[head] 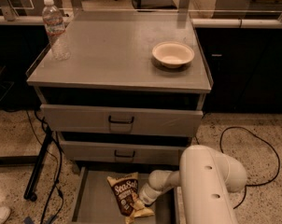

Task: Pick brown chip bag from bottom drawer and place on counter

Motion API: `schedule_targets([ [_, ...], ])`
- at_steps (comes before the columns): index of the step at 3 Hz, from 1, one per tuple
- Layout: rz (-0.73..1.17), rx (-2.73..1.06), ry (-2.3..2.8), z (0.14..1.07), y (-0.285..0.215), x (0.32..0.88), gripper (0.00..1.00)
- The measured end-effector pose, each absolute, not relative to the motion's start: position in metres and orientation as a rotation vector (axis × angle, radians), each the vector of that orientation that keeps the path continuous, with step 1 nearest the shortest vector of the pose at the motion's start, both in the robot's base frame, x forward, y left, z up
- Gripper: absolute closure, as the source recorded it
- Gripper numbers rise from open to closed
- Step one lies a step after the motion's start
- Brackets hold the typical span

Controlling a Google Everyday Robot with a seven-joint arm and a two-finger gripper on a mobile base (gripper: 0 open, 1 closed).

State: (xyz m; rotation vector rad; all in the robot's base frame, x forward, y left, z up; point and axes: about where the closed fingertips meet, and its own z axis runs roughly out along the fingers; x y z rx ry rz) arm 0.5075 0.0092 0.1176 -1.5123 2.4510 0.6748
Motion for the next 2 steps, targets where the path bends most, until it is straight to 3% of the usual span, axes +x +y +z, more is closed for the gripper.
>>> schedule_targets([
  [1, 0.675, -1.512, 2.451, 0.1176, 0.0092, 0.5075, 1.00],
  [2, 0.675, -1.512, 2.451, 0.1220, 0.0092, 0.5075, 1.00],
])
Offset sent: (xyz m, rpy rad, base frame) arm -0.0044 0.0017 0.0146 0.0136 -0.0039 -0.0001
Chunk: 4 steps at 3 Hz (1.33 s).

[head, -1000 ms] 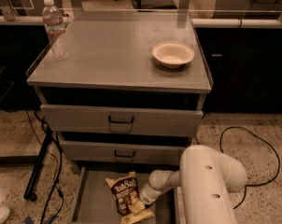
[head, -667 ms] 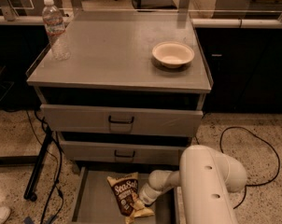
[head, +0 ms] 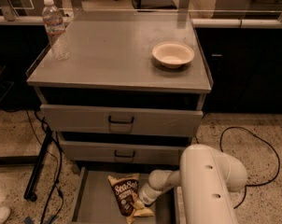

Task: Pick brown chip bag from bottom drawer and place on counter

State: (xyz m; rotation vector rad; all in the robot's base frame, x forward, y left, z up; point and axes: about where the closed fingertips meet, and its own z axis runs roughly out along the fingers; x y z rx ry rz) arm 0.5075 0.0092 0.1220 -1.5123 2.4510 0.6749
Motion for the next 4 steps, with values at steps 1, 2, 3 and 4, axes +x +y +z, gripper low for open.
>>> schedule_targets([
  [1, 0.659, -1.501, 2.459, 0.139, 0.008, 0.498, 1.00],
  [2, 0.603, -1.448, 2.455, 0.190, 0.005, 0.495, 1.00],
  [3, 0.574, -1.434, 2.435, 0.238, 0.005, 0.477, 1.00],
  [4, 0.597, -1.474, 2.450, 0.240, 0.001, 0.447, 1.00],
])
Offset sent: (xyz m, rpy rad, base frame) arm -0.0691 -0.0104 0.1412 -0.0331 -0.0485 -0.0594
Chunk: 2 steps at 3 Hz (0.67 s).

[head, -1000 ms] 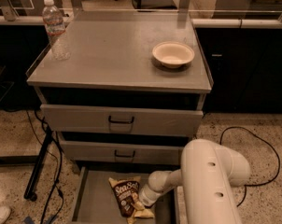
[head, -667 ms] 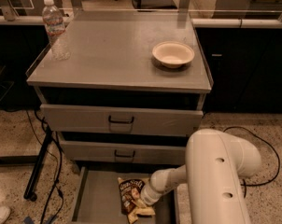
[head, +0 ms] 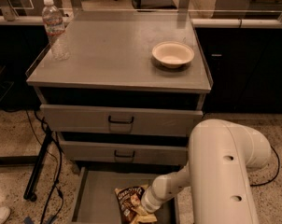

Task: Pick brown chip bag from bottom drawer and place on counter

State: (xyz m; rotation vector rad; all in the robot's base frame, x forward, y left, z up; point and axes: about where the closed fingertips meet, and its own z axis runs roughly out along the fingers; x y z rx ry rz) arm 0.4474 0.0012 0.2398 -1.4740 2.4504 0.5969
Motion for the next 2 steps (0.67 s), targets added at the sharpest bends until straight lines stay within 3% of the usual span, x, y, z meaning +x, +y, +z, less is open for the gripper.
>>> schedule_targets([
  [2, 0.590, -1.492, 2.431, 0.250, 0.005, 0.442, 1.00],
])
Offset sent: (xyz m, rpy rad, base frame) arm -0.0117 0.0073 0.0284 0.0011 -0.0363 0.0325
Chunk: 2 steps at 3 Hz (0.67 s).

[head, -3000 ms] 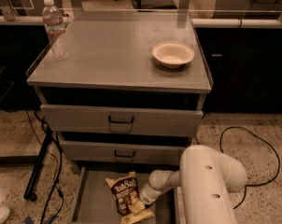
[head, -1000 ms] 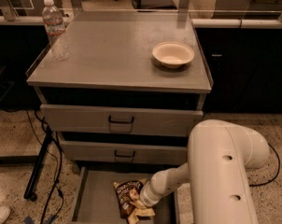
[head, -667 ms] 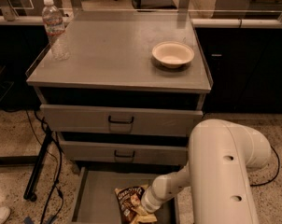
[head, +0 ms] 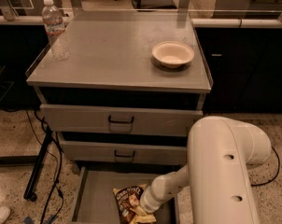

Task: Pick brown chip bag from bottom drawer and place on counter

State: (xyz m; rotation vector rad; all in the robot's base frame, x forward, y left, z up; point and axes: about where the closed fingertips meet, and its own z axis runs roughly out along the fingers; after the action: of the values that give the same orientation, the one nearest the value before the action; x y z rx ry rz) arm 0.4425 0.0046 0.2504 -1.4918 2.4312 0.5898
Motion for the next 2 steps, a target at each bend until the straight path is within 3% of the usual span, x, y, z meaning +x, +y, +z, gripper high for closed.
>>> schedule_targets([
  [2, 0.446, -1.395, 2.338, 0.354, 0.023, 0.461, 1.00],
])
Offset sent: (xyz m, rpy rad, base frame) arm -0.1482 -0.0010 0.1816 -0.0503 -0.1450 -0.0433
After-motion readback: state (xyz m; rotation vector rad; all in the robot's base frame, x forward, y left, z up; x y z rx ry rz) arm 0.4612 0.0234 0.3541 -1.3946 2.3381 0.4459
